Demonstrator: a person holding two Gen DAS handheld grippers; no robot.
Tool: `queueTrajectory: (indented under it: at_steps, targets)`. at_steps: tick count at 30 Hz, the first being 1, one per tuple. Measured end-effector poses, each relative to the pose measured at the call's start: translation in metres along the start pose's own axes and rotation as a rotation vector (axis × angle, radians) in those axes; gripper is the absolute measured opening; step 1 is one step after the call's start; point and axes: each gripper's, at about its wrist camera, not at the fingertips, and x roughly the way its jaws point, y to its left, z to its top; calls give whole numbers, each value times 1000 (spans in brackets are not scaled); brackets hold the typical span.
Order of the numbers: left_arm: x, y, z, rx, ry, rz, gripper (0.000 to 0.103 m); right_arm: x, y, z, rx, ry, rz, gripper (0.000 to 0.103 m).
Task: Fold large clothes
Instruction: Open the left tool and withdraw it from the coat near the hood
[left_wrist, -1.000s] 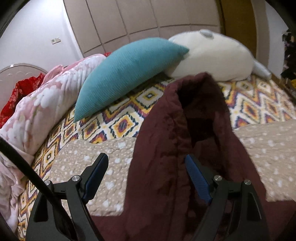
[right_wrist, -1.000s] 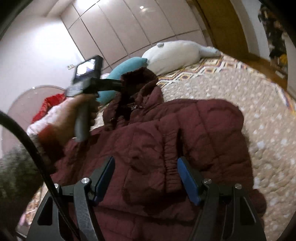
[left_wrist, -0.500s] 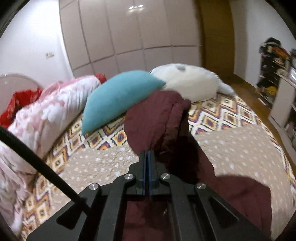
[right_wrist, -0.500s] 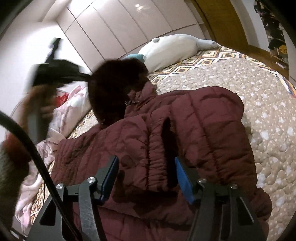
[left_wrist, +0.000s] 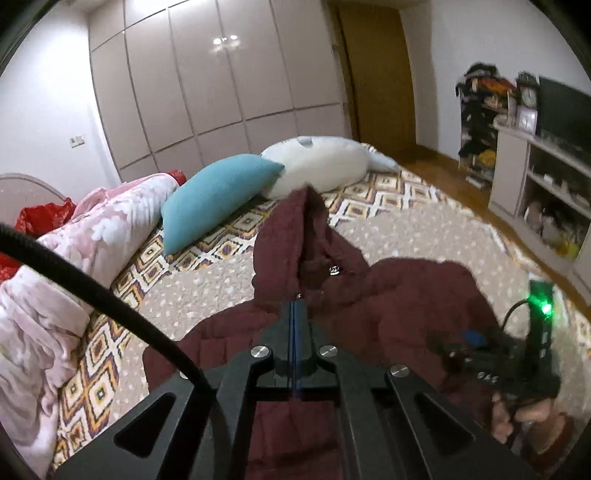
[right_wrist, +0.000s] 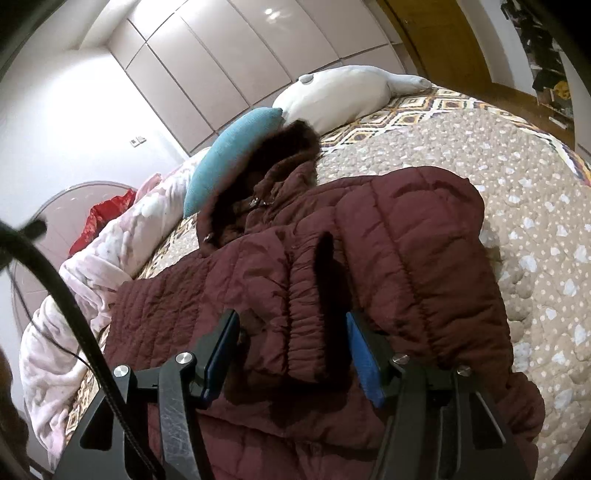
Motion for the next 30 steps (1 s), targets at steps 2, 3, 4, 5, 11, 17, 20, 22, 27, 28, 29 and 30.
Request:
queueTrajectory:
  at_steps: [2,3,4,5,11,17,20,22,27,28,29,30]
  targets:
    - [24,5,14,-37,24,-3,18,0,1,0,-5,2,-8,63]
    - [39,7,23,-51,39,-7,31,0,2,-1,-9,2,-12,63]
    - [52,8,31,-62,40,0,57,1,2,-1,-11,3,-13,63]
    - [72,8,42,-68,11,34,69,2,2,-1,-13,5,-13,63]
    - [195,-6,81,19,74,200,70,5,3,-1,-32,16,-16,65]
    - [276,-11,94,30,156,221,70,5,1,-1,-33,19,-3,66]
    - [303,-8,92,10,183,208,70,5,0,-1,-33,19,1,66]
    - [319,-8,91,1,200,217,70,5,0,-1,-34,17,2,66]
    - [352,8,88,-83,248,258,70,5,0,-2,-34,16,5,67]
    - [359,12,85,-94,264,273,70,5,0,-2,-33,15,6,67]
    - [364,13,83,-98,284,290,64,6,0,-2,-31,16,8,67]
    - [368,14,80,-98,304,301,54,5,0,-2,-29,16,10,67]
